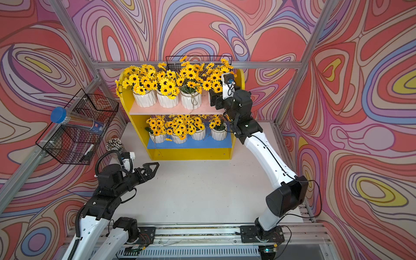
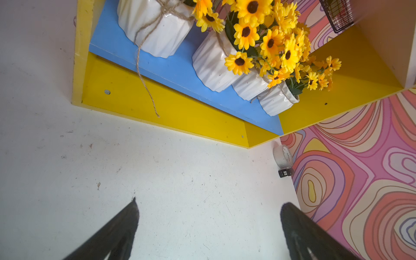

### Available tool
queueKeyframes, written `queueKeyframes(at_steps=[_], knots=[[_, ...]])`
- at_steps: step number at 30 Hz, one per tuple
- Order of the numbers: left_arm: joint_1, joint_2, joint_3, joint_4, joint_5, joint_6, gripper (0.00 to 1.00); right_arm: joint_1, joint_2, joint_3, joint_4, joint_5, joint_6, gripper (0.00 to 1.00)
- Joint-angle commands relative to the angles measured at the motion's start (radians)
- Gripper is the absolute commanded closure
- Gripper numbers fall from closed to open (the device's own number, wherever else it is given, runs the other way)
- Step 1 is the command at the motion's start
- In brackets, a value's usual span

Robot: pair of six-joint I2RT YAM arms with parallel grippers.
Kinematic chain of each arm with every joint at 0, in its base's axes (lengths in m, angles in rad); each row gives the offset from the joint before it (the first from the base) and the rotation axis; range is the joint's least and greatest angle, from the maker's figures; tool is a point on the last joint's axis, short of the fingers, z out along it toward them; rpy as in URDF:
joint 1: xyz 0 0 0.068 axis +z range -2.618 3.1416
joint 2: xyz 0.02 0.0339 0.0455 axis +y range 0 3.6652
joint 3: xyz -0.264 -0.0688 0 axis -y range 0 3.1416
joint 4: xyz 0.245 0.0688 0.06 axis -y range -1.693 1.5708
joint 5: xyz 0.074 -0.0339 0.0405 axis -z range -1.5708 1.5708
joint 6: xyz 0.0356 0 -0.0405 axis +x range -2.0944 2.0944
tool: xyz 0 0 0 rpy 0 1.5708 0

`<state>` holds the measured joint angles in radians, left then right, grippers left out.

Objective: Take the sunflower pots off the shelves
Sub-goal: Pick up the sunflower pot from the shelf.

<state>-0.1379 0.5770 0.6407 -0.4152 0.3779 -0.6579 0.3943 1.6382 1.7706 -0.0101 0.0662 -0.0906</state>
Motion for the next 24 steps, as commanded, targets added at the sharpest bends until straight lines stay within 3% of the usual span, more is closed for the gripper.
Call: queueKeyframes(at_steps=[1, 18, 24], knots=[[-0.004, -0.009, 0.017, 0.010, 0.001, 0.009, 0.01, -0.024, -0.007, -0.005, -0.010, 0.025, -0.016, 0.21], [-0.004, -0.014, 0.024, 0.006, -0.003, 0.011, 0.02, -0.023, -0.080, -0.012, -0.022, -0.047, 0.028, 0.55], [-0.004, -0.022, 0.034, -0.002, -0.002, 0.012, 0.02, -0.023, -0.080, 0.018, -0.041, -0.052, 0.022, 0.80]])
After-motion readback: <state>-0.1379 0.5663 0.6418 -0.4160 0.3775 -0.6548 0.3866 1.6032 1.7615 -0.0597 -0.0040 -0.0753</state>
